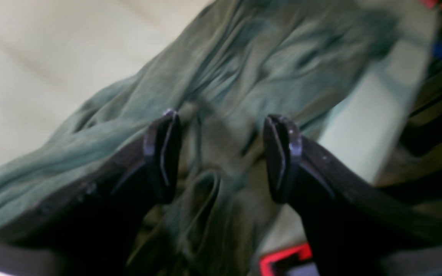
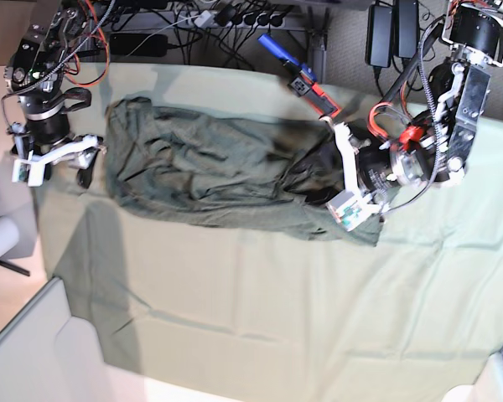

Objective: Fold the T-shirt properly
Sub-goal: 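Push the hem end toward the collar with the left gripper, then release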

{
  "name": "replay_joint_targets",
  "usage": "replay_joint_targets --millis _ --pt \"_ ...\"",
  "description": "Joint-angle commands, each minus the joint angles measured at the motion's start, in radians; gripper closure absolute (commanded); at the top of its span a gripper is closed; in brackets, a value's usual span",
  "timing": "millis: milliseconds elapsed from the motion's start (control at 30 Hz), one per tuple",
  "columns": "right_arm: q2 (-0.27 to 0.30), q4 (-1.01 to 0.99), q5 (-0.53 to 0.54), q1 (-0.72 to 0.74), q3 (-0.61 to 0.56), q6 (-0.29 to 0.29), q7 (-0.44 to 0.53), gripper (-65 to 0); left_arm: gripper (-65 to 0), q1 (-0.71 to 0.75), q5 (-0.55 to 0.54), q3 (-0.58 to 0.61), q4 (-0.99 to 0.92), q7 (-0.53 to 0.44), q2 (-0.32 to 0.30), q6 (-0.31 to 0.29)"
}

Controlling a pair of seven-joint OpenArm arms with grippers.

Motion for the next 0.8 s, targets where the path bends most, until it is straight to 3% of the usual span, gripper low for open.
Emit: replay_joint_targets --millis 0,100,333,633,767 --pt "0.035 -0.021 0.021 0.007 0.009 -0.001 0.019 -44.3 -37.0 -0.015 -0.046 -0.001 0.017 -0.029 0.003 -0.009" --pt "0.068 -0.129 0.090 0.014 0.009 0.026 0.019 -44.3 -37.0 -0.019 -0.128 -0.001 0.017 -0.039 0.003 -0.009" --pt "0.069 -0.274 0.204 0.046 -0.023 0.132 0.014 -44.3 -37.0 -0.023 -0.135 -0.002 0.017 -0.038 0.018 -0.009" --pt "0.068 -0.280 0.203 0.045 -0.165 0.137 -0.004 -44.3 -37.0 -0.023 -0.124 -0.015 0.018 -0.038 0.013 -0.009" --pt "0.055 -0.280 0.179 0.045 -0.187 0.136 -0.003 -44.1 -37.0 -0.023 -0.180 -0.065 0.026 0.000 0.014 -0.009"
